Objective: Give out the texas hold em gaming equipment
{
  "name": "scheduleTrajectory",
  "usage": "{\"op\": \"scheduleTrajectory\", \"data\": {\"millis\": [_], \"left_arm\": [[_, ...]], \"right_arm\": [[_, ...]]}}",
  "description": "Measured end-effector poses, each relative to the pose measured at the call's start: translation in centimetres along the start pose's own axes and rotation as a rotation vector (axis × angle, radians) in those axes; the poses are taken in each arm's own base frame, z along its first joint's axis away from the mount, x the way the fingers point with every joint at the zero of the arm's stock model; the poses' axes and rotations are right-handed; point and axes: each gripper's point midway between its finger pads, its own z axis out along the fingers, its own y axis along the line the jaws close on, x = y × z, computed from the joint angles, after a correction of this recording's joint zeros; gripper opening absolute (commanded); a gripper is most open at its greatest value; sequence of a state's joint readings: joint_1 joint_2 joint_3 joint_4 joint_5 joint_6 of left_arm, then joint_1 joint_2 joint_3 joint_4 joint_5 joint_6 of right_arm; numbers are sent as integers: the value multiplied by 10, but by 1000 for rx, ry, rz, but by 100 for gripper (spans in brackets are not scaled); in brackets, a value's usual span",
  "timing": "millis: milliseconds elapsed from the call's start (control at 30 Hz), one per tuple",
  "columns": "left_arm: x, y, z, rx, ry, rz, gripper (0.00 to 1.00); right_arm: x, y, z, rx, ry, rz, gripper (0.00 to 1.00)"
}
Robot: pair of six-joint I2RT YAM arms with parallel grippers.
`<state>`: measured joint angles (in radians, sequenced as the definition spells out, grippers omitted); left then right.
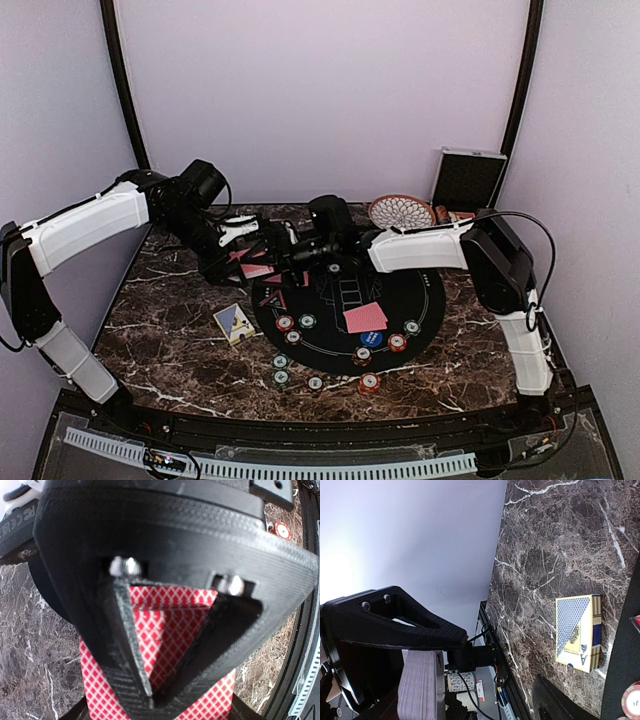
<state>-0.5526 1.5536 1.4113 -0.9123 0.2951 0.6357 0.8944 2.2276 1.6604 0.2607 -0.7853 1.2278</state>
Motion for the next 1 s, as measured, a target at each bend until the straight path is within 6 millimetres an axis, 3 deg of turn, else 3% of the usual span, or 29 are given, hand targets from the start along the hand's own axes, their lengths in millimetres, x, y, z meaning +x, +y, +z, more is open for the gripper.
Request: {"op": "scheduleTrajectory", "data": {"millis": [200, 567, 1000], "left_arm": [[1, 0, 0, 1, 6, -2, 0], [5, -1, 1, 0, 19, -4, 0], [4, 1, 2, -7, 15, -2, 0]], "right_arm": [[-4, -4, -4, 8, -21, -10, 70], [-8, -10, -38, 48, -77, -29, 59], [-1, 5, -50, 57, -83, -31, 39]]}}
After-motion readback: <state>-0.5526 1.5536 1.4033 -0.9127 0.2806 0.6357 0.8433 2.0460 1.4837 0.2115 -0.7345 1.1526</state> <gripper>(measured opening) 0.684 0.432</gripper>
